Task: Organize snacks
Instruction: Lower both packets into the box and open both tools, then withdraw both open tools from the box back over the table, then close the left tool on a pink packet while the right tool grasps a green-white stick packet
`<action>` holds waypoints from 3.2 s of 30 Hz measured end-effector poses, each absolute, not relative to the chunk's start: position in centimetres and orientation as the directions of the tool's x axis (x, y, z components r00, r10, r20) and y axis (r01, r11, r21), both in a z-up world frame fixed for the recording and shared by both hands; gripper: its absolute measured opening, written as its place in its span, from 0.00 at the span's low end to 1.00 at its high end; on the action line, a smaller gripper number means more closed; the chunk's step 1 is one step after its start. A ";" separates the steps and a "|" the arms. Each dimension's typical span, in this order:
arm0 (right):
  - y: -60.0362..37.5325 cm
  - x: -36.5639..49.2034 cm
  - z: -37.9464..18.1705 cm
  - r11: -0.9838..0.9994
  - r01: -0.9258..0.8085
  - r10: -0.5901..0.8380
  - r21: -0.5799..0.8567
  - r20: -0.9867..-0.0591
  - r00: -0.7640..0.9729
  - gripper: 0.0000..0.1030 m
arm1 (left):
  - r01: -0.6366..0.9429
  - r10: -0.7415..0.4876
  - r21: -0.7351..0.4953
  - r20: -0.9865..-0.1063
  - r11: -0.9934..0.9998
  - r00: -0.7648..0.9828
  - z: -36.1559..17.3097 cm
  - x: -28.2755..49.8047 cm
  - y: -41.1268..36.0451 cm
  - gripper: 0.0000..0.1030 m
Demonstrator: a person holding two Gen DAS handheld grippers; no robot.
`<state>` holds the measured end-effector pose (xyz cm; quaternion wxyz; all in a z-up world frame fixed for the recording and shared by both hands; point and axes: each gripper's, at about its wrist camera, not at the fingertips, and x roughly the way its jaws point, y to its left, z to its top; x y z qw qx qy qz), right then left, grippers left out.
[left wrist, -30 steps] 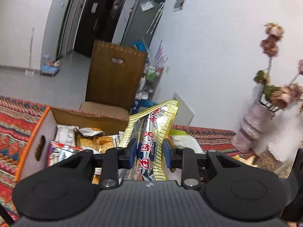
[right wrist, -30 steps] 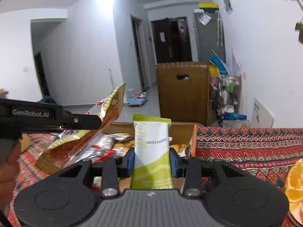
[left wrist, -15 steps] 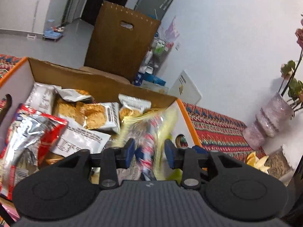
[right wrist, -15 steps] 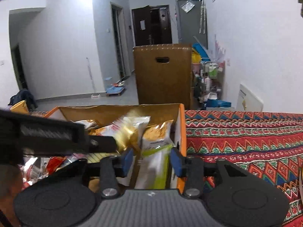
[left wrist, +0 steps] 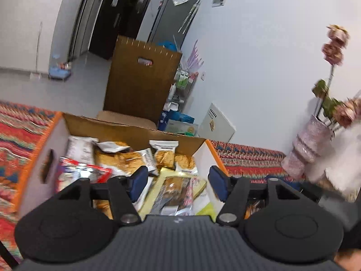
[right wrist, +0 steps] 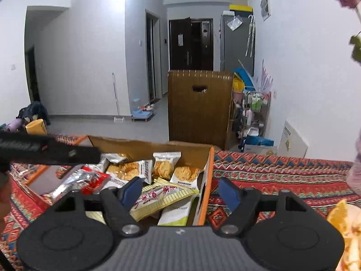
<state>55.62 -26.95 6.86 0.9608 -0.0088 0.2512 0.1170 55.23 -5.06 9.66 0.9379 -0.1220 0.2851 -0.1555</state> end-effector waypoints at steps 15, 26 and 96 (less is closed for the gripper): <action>-28.7 36.4 12.2 0.961 -0.276 0.259 0.011 -0.381 0.888 0.90 | 0.254 -0.283 -0.125 -0.416 0.959 0.864 12.3 33.4 -1.9 0.83; -28.7 23.8 8.7 0.960 -0.276 0.268 0.042 -0.413 0.870 0.99 | 0.164 -0.186 -0.090 -0.405 0.982 0.895 9.3 21.0 -0.3 0.96; -30.3 45.8 -2.7 0.990 -0.125 0.140 0.069 -0.658 0.740 0.59 | 0.152 -0.193 -0.119 -0.646 0.981 0.738 -1.8 48.9 0.4 0.76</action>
